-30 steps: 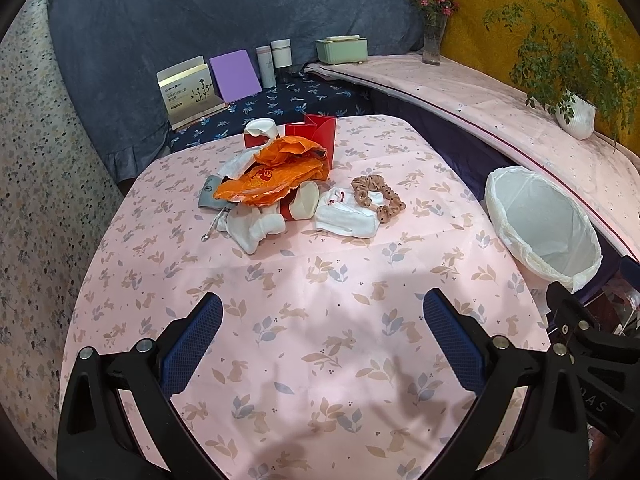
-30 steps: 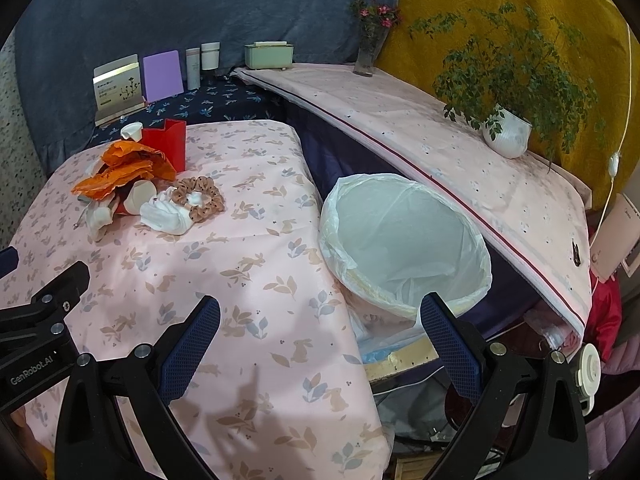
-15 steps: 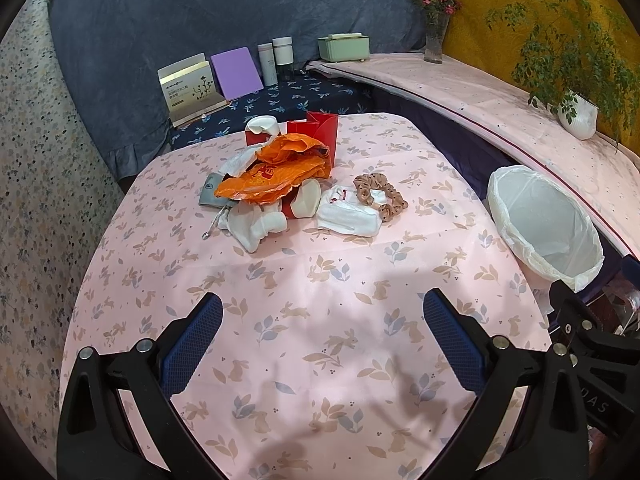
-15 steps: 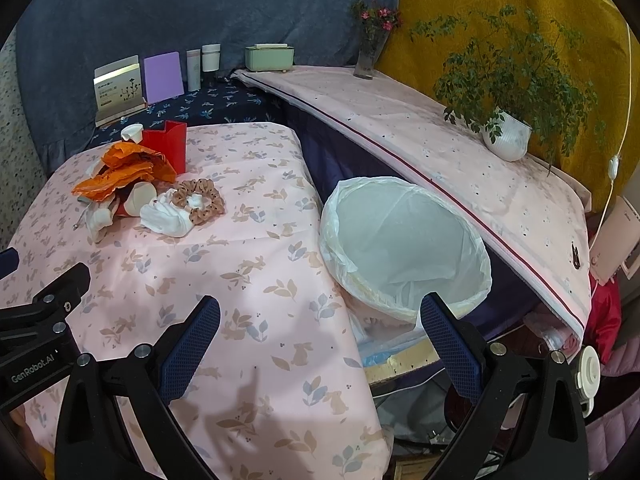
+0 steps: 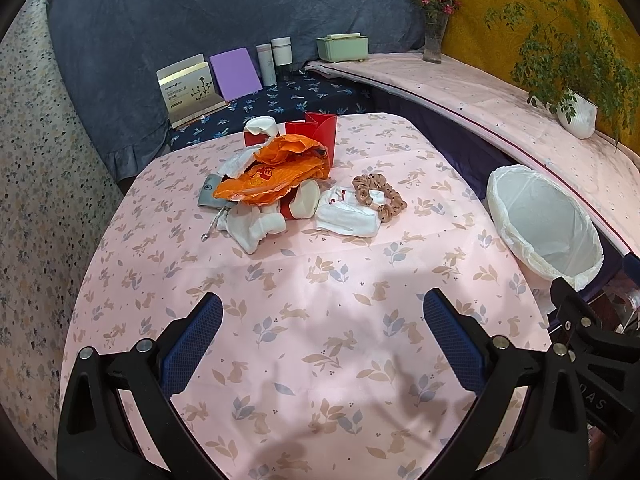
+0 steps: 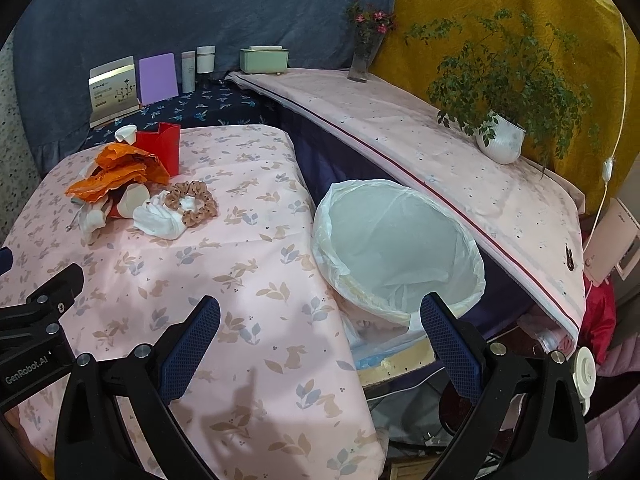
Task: Collect trash
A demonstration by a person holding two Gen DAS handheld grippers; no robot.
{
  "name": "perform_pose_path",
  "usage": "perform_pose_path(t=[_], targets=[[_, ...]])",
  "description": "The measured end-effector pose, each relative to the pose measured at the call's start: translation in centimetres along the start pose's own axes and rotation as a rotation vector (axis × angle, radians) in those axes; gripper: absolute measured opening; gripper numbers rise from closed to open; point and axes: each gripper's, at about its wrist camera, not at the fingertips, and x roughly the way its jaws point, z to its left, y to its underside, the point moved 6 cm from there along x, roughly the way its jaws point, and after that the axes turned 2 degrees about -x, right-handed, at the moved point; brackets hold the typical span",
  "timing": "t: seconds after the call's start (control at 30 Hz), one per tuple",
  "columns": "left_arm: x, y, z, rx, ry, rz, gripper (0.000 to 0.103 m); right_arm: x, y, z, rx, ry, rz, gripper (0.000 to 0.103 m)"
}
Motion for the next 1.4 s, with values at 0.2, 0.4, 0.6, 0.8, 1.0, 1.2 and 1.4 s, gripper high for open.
perform_pose_path(t=[0.2,0.4,0.6,0.8,1.0,1.2,1.4], targets=[[0.1,-0.2,0.0,0.001,0.002,0.001,0.096,0.0,0.2,0.0,0.004,0.007,-0.003,0.096],[0.2,-0.3,-0.1,-0.002,0.004,0.000,0.096,0.3,0.3,0.0,0.012,-0.006,0.013,0.096],[0.6,-0.5,0.1,-0.008,0.005,-0.005,0.096,0.6,0.4,0.1,0.014,-0.007,0.024,0.096],[1.1,-0.7,0.8,-0.014,0.006,-0.004,0.096,1.2,0.5,0.3,0.026,-0.004,0.037,0.096],[2.5,-1.1,2.3,-0.035,0.009,0.007,0.096,2.1,0.1,0.6,0.047,-0.002,0.045,0.096],[5.1,-1.7,5.1,-0.056,-0.024,0.023,0.096,3.6,-1.0,2.3,0.055,-0.032,0.040,0.096],[8.7,-2.7,8.0,-0.084,-0.025,0.054,0.096,5.7,-2.9,5.5,0.029,-0.071,0.032,0.096]])
